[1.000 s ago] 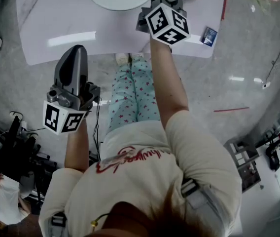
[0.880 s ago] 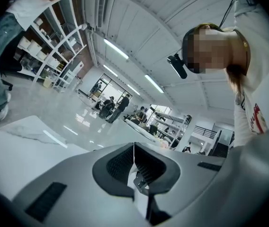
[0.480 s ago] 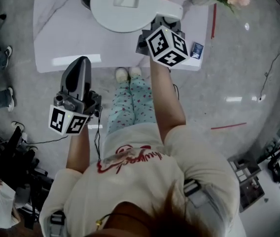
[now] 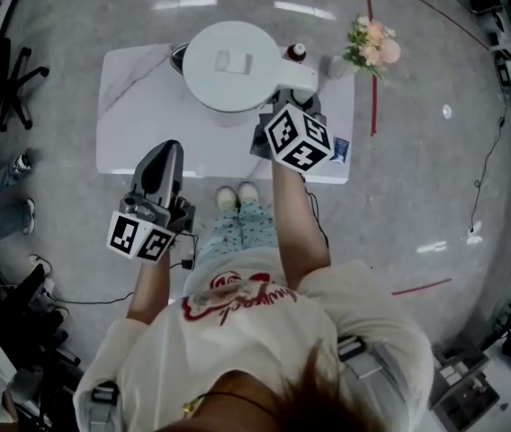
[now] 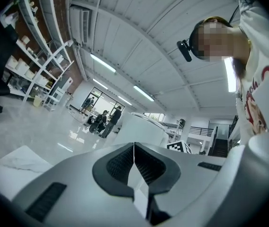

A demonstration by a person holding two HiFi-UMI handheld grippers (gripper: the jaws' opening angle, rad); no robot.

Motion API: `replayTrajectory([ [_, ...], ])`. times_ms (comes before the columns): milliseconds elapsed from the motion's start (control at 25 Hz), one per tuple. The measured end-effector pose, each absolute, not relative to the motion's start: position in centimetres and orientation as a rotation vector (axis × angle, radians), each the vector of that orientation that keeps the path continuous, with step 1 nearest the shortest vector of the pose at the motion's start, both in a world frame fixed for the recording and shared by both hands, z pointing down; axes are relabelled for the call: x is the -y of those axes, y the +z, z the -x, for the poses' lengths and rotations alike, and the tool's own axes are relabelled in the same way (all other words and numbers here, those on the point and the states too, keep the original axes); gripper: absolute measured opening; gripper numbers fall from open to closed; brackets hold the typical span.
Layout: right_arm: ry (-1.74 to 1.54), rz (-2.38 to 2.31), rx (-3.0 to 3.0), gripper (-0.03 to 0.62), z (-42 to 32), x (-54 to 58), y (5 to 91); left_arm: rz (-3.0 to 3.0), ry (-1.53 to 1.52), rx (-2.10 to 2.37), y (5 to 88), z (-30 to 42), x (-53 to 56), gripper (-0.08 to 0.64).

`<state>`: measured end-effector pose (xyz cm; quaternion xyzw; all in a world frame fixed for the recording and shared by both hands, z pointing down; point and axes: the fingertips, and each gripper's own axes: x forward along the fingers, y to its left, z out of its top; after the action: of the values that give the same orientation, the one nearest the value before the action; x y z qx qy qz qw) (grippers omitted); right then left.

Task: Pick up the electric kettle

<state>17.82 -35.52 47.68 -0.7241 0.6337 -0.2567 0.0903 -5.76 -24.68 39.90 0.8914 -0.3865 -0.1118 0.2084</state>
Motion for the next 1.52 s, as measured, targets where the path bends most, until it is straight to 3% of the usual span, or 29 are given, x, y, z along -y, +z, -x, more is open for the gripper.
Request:
replayTrajectory([
  [520,-0.676,2.074,-1.988,0.058,-17.2,33.7,35.7,-2.587,-0.405,1.090,30.2,5.7,21.4,0.014],
  [800,-0.656,2.000,-2.004,0.058,-16.8,32.5,32.4,-2.639,-0.386,1.142,28.9,6.1,20.2,0.012],
  [1520,-0.714,1.875,-2.103,0.058,-15.7,33.0,31.9,-2.626,-0.405,1.263,27.9,6.6,18.7,0.014],
])
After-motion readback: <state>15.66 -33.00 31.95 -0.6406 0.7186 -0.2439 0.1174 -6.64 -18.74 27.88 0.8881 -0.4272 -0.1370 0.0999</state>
